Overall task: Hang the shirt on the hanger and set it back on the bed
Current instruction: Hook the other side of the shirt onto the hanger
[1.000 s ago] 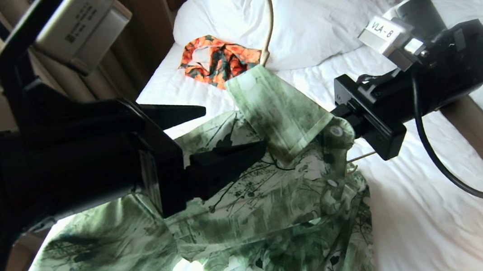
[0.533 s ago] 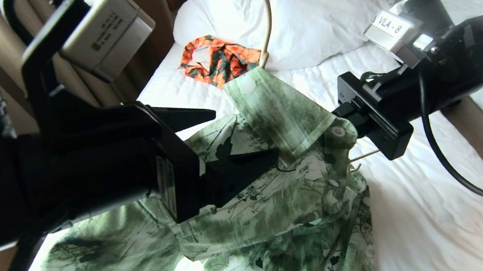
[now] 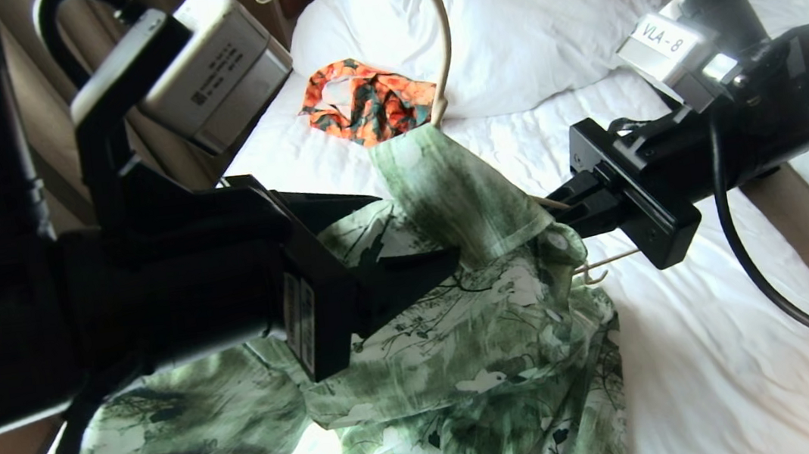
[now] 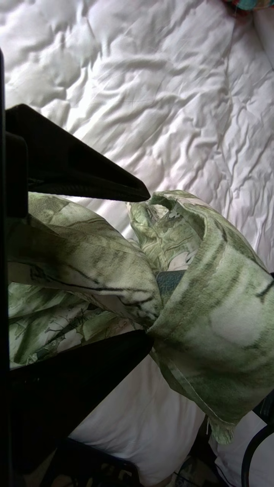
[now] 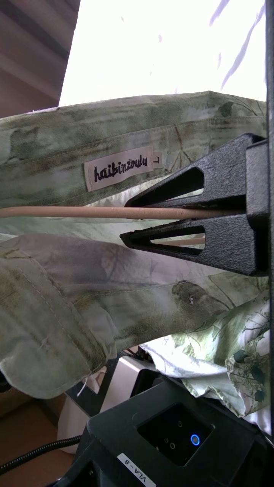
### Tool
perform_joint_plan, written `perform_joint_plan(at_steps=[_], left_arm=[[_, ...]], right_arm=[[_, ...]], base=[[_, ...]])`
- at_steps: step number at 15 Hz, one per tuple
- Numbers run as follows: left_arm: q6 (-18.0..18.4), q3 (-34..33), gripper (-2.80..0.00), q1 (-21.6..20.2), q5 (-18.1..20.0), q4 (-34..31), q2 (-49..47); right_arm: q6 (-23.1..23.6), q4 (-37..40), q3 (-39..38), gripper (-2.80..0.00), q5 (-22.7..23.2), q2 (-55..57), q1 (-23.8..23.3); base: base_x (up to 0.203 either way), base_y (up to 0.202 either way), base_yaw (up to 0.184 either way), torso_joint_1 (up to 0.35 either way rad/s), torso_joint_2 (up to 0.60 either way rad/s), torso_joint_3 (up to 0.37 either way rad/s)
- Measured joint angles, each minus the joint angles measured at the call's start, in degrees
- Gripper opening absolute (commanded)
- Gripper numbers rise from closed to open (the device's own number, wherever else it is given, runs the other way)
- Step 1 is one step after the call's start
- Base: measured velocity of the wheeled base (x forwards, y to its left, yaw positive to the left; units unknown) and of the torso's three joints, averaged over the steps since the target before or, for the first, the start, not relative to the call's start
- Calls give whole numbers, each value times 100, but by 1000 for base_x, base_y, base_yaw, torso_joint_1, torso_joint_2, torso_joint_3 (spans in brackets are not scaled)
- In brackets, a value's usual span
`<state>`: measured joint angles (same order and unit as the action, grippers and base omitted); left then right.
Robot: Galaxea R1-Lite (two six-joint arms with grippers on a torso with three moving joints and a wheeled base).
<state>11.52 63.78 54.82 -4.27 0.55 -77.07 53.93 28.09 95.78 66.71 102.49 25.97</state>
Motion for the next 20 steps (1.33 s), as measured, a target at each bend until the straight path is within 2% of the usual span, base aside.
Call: perform_joint_plan(at_steps=[9,10,17,18,20], left_arm=[[-11,-6,-280,-5,6,-11,6],[-13,-11,-280,-9,6,-9,6],[-48,9,-280,12,11,-5,29],[-50,22,-280,44,9,-2,30],[-66,44,-280,99,13,-2,33]], right_arm=[[-21,-6,20,-280,37,24,-106],[-22,-6,20,0,84,24,-115],[-41,21,-2,0,121,-105,-256],[-116,38,-2,0,104,-180,-310],[-738,51,-6,0,-18,-468,-422]], base=[[0,0,0,0,0,0],[0,0,0,0,0,0],[0,0,0,0,0,0],[0,0,0,0,0,0],[0,0,0,0,0,0]])
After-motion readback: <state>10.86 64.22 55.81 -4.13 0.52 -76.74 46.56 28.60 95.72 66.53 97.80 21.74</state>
